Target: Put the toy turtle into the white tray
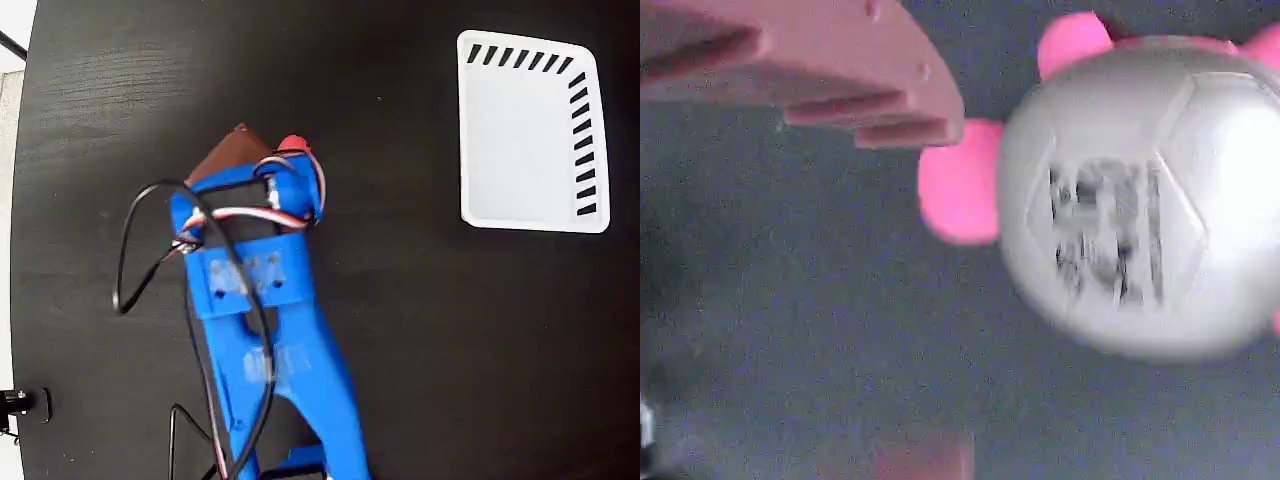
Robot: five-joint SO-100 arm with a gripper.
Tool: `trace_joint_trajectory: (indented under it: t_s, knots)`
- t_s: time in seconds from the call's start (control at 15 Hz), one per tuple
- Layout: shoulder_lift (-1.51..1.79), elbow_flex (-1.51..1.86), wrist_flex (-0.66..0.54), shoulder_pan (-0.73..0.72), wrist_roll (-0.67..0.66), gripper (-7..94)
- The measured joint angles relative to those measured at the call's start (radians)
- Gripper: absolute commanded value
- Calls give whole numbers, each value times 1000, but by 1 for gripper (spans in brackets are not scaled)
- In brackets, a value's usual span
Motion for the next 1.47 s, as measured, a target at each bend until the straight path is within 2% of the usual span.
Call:
trace_joint_trajectory:
  t_s: [0.4,0.67,0.8,1.47]
  knots:
    - [-51,-2,60,6,-23,51]
    - [-94,0,40,8,21,51]
    - [-124,0,23,6,17,54]
    - [-213,18,-37,-3,12,56]
